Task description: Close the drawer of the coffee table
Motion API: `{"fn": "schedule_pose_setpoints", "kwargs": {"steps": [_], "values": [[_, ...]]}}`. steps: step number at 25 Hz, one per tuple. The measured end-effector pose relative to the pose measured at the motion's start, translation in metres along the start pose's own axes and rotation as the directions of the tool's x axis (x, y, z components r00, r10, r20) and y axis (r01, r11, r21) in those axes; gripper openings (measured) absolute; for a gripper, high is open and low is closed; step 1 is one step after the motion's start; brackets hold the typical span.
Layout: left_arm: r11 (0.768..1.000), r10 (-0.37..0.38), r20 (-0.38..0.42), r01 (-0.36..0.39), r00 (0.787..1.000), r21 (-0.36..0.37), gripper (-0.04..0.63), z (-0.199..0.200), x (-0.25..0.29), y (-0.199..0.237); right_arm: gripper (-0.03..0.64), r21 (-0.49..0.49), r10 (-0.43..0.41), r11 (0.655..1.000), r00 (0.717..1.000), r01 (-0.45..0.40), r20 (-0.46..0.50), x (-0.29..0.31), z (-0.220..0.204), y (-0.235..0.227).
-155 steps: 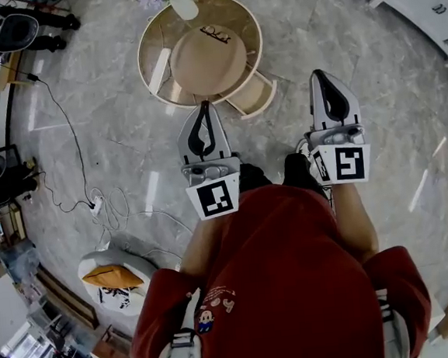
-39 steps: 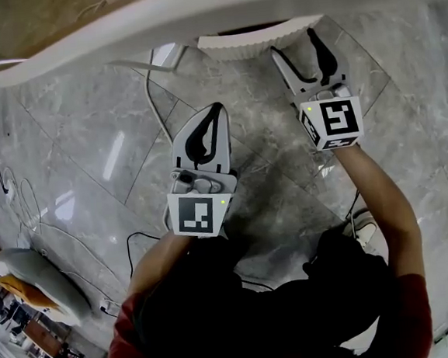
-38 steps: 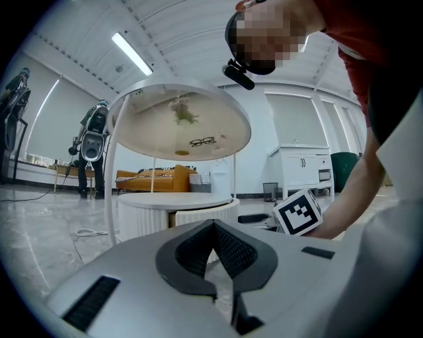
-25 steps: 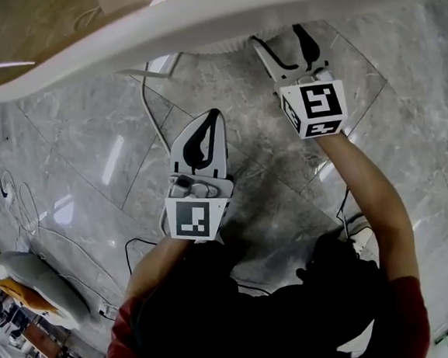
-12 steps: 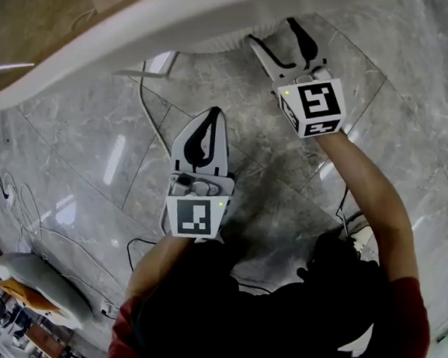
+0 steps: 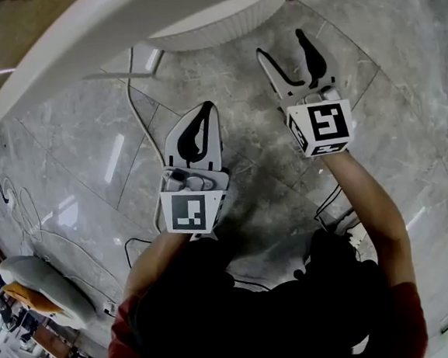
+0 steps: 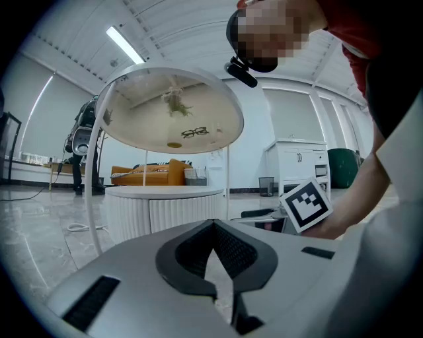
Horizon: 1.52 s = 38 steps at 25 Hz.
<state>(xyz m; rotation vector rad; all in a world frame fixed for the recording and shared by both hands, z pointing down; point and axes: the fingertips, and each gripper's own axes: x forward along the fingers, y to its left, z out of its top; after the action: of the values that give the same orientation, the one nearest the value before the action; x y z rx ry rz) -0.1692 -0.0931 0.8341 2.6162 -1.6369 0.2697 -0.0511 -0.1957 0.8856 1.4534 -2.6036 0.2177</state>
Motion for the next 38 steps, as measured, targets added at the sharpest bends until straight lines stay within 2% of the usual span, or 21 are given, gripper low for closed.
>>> {"fn": "schedule_pose_setpoints", "kwargs": {"steps": [5,10,13,16,22,29,31,33,38], "values": [[1.000,-0.018,-0.009,0.018,1.000,0.014,0.012,-0.002,0.006,-0.010,0.304,-0.001,0.001,1.000,1.000,-0.001,-0.005,-0.046,-0.006,-0.004],[0.999,0.005,0.025,-0.004,1.000,-0.037,0.012,0.003,0.012,-0.016,0.304,0.060,-0.036,0.998,0.999,0.037,-0.012,-0.087,-0.008,-0.009],[0.999,-0.041,0.000,0.041,0.999,0.025,0.012,-0.001,0.010,-0.026,0.304,0.029,-0.080,0.996,0.997,0.080,0.009,-0.110,-0.002,-0.015],[0.997,-0.058,0.007,0.058,0.998,0.043,0.012,0.002,0.009,-0.030,0.304,0.017,-0.128,0.992,0.991,0.128,0.027,-0.128,0.004,-0.024],[0.997,-0.063,0.014,0.062,0.998,0.048,0.012,0.005,0.007,-0.032,0.304,0.023,-0.163,0.986,0.987,0.162,0.017,-0.140,-0.002,-0.032],[0.997,-0.061,0.024,0.060,0.998,0.048,0.012,0.008,0.005,-0.032,0.301,0.017,-0.144,0.989,0.989,0.144,0.021,-0.136,0.000,-0.026],[0.997,-0.061,0.027,0.059,0.998,0.052,0.012,0.009,0.005,-0.031,0.262,0.016,-0.139,0.990,0.990,0.139,0.025,-0.135,0.002,-0.025],[0.997,-0.062,0.027,0.060,0.998,0.055,0.012,0.009,0.005,-0.031,0.172,0.009,-0.136,0.991,0.990,0.136,0.027,-0.136,0.002,-0.023],[0.996,-0.069,0.027,0.068,0.997,0.057,0.012,0.010,0.006,-0.034,0.057,0.002,-0.139,0.990,0.990,0.139,0.029,-0.136,0.002,-0.023]]}}
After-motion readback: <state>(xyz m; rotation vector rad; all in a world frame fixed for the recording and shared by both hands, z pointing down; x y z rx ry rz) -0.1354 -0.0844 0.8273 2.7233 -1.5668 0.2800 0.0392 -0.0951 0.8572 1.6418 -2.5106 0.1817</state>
